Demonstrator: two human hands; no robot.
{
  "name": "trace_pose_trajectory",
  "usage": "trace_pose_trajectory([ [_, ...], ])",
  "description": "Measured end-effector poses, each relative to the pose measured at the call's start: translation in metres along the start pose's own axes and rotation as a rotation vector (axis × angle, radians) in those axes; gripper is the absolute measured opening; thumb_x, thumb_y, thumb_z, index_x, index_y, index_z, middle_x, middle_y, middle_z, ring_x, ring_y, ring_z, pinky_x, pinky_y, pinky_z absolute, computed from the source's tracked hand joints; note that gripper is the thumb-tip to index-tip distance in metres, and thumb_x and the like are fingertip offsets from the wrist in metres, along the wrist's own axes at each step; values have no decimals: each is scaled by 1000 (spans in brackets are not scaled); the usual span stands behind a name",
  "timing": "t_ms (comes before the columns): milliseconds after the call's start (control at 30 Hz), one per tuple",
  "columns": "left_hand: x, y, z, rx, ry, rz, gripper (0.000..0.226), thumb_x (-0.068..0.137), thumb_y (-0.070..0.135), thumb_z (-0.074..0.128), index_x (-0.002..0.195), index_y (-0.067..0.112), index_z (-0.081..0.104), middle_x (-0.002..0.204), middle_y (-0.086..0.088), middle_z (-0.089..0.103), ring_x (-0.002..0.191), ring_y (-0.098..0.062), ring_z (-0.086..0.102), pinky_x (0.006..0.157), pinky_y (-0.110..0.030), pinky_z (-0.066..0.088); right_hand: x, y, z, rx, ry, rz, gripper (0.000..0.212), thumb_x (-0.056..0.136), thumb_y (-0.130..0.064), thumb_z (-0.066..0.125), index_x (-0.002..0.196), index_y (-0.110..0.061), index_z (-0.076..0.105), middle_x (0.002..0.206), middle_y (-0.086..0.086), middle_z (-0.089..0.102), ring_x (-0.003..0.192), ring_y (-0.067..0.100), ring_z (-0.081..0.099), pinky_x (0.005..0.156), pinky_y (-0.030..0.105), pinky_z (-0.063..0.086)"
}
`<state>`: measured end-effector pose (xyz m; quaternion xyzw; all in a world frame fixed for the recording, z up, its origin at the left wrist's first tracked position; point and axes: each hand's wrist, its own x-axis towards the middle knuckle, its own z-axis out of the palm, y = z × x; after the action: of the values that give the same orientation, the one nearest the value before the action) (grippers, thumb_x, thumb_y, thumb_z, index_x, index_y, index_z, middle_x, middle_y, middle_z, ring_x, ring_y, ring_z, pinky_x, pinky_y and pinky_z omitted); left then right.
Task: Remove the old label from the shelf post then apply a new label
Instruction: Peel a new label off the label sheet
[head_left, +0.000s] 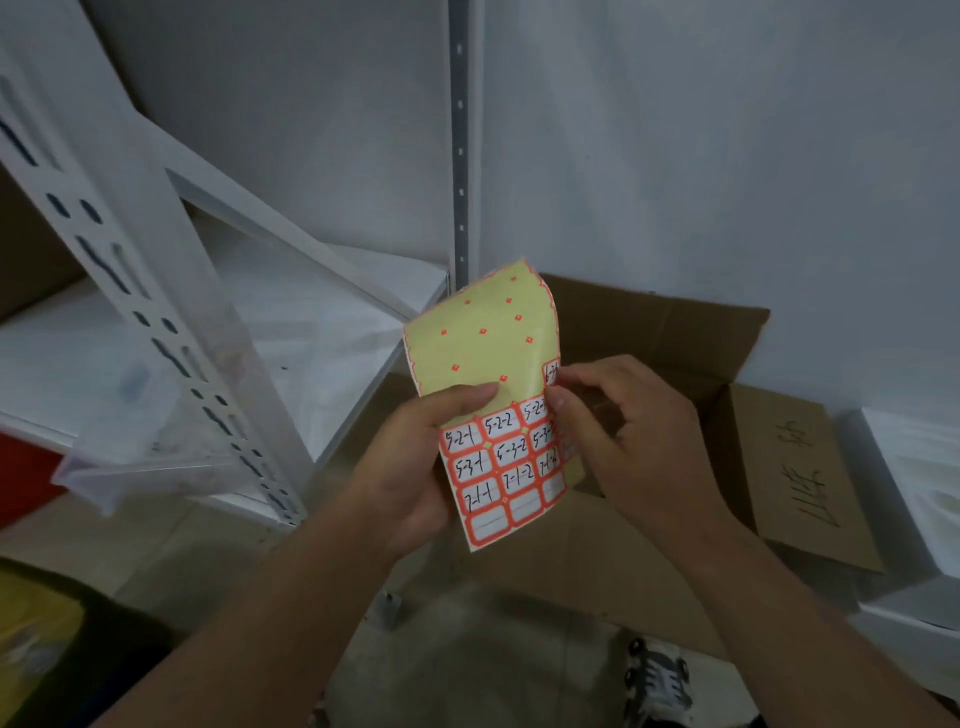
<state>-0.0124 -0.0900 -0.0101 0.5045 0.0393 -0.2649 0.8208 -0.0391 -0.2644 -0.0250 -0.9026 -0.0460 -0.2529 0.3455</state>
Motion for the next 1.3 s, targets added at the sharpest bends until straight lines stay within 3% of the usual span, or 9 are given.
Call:
trace_pose_trajectory([
  [167, 3, 2, 1, 0, 30, 1, 44, 70, 23, 66, 112, 14, 60, 101, -14, 74, 84, -32, 72, 83, -47, 56, 0, -8, 0, 143, -20, 84, 34, 81, -55, 50, 107, -33, 55, 101, -19, 59, 87, -1, 61, 73, 12, 49],
  [400, -3, 4, 5, 163, 36, 125, 31, 70, 30, 60, 100, 21, 62, 90, -2, 77, 81, -27, 74, 80, -43, 57, 4, -6, -2, 264, -87, 135, 22, 78, -52, 54, 92, -35, 56, 91, -24, 62, 88, -6, 62, 65, 10, 53],
  [567, -7, 3, 6, 357, 86, 177, 29, 66, 40, 58, 93, 30, 62, 83, 10, 76, 86, -24, 73, 91, -49, 54, 4, 1, -4, 126, -154, 101, 27, 89, -40, 55, 105, -24, 69, 95, -18, 67, 87, 0, 64, 73, 18, 55],
  [767, -9, 0, 12, 497, 96, 176, 32, 62, 51, 55, 92, 38, 58, 89, 14, 72, 92, -22, 71, 95, -51, 52, 3, 2, -4, 26, -154, 79, 32, 88, -42, 51, 100, -22, 73, 85, -14, 71, 74, -1, 62, 60, 17, 53],
  [933, -8, 0, 11, 445, 83, 156, 36, 63, 51, 59, 97, 37, 60, 94, 7, 75, 94, -26, 71, 96, -54, 51, 5, 0, -7, 73, -177, 128, 28, 86, -43, 59, 102, -21, 68, 89, -20, 63, 79, -3, 63, 68, 14, 52],
  [1200, -7, 1, 7, 308, 113, 150, 41, 64, 42, 63, 102, 29, 61, 97, 2, 76, 91, -29, 73, 93, -53, 52, 3, -7, -7, 180, -265, 124, 17, 86, -37, 59, 101, -29, 59, 87, -30, 56, 82, -17, 59, 66, 2, 47],
  [1300, -6, 3, 4, 302, 115, 148, 41, 65, 42, 63, 103, 27, 61, 97, 1, 76, 88, -28, 73, 91, -52, 54, 3, -7, -8, 244, -286, 128, 13, 88, -32, 59, 98, -25, 63, 90, -25, 61, 89, -11, 60, 64, 3, 47],
])
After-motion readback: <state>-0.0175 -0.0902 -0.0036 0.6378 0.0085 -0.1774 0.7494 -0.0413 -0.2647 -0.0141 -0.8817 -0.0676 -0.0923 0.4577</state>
